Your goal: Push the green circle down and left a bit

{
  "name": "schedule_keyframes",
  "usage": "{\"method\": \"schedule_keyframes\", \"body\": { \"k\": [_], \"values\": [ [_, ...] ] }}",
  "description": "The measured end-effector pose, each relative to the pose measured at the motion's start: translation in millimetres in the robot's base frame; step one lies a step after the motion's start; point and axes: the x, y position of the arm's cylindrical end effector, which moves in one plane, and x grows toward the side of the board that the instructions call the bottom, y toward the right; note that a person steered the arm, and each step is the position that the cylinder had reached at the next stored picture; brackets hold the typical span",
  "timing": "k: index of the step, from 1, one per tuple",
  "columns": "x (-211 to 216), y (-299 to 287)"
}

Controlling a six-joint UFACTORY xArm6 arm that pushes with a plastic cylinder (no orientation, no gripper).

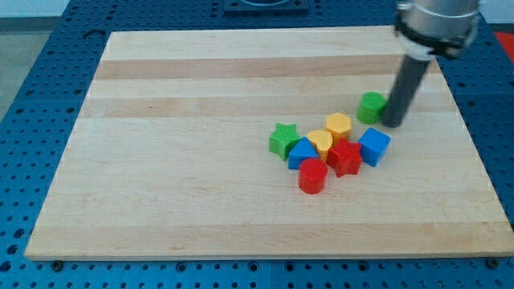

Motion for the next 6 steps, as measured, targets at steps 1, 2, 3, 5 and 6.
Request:
{"method": "schedule_keyframes", "body": {
  "k": [1,2,3,5,6],
  "values": [
    [0,-32],
    [-11,1],
    [-40,23],
    [-44,-52],
    [-31,-98]
  ]
}}
